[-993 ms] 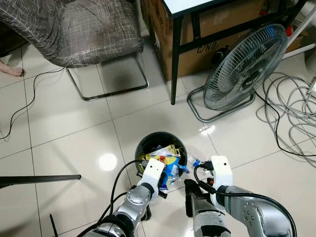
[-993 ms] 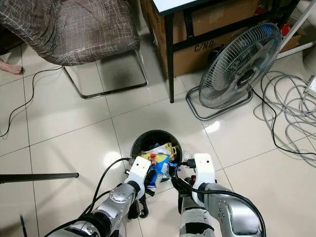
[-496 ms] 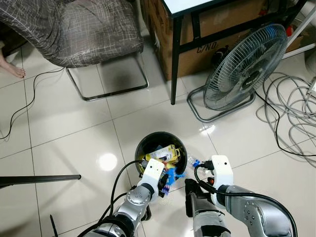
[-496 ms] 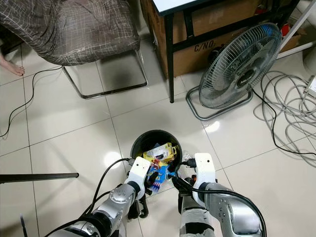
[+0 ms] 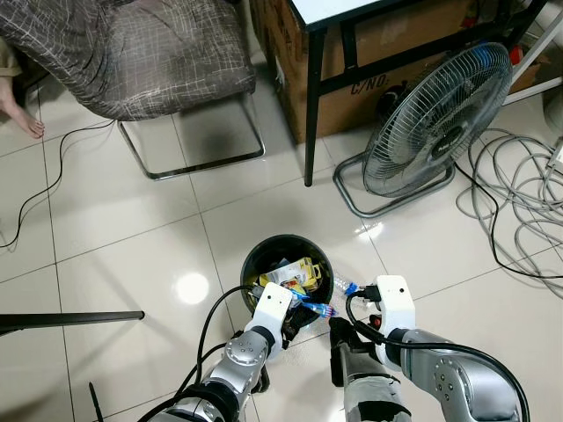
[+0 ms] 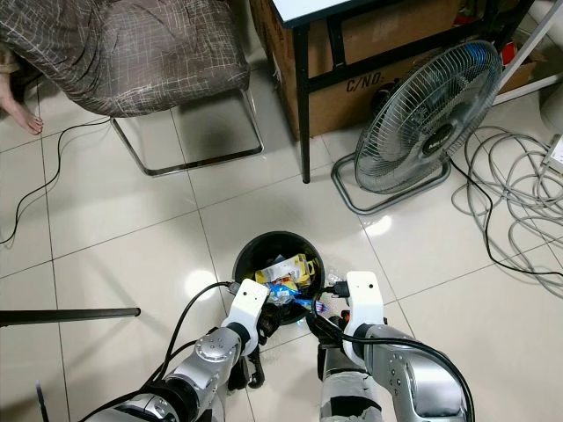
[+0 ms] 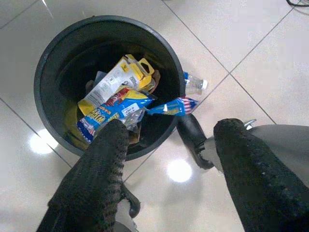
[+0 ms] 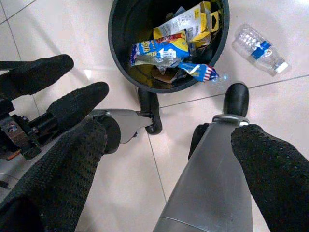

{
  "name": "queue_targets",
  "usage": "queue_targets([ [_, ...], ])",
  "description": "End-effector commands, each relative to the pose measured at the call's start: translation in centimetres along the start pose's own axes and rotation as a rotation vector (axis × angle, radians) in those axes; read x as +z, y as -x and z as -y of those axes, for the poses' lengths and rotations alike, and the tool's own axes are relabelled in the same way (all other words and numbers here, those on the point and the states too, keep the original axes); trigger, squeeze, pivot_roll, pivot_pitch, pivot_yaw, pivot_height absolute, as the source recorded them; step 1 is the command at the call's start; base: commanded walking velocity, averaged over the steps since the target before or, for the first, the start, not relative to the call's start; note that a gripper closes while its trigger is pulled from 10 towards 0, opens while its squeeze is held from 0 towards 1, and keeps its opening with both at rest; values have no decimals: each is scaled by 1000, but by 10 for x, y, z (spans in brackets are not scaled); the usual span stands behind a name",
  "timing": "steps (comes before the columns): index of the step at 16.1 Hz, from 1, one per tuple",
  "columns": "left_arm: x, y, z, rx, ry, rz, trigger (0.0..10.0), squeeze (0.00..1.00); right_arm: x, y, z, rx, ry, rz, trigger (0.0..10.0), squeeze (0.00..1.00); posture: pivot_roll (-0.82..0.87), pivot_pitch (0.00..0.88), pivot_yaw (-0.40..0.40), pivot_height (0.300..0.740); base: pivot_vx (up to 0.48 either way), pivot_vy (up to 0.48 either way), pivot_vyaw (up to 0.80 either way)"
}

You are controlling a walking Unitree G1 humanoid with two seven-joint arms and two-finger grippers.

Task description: Picking trash to rubbish bin

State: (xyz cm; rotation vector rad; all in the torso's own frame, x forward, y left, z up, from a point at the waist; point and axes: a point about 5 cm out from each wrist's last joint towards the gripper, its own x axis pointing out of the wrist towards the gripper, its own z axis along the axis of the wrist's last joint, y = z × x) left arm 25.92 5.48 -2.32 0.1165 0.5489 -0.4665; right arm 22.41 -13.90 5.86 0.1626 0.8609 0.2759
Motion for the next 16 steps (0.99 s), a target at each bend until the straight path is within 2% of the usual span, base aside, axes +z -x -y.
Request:
queue_targets([
  [1,-16,4,5,-7,15,-52,10000,1000,-9,-1,-2,13,-10,-32,10000,0,-370,414,98,740,0,0,0],
  [4,-15,4,5,-4,13,-49,10000,1000,-9,-1,-1,12,-8,-32,10000,0,-369,413,96,740,0,0,0],
  [7,-2,2,-1,3,30,19,10000,1000,-7,-3,-1,13,-3,-29,10000,0,-357,400,94,740,0,0,0],
  [9,11,2,-14,30,30,94,10000,1000,0,-8,-2,18,10,-13,10000,0,-336,378,95,740,0,0,0],
  [11,24,5,-32,82,19,186,10000,1000,8,-14,-3,18,31,14,10000,0,-313,352,102,740,0,0,0],
  [15,36,16,-59,158,7,295,10000,1000,20,-26,-9,37,55,46,10000,0,-261,293,109,740,0,0,0],
  [16,37,18,-61,168,7,307,10000,1000,21,-28,-9,39,60,50,10000,0,-261,293,109,740,0,0,0],
])
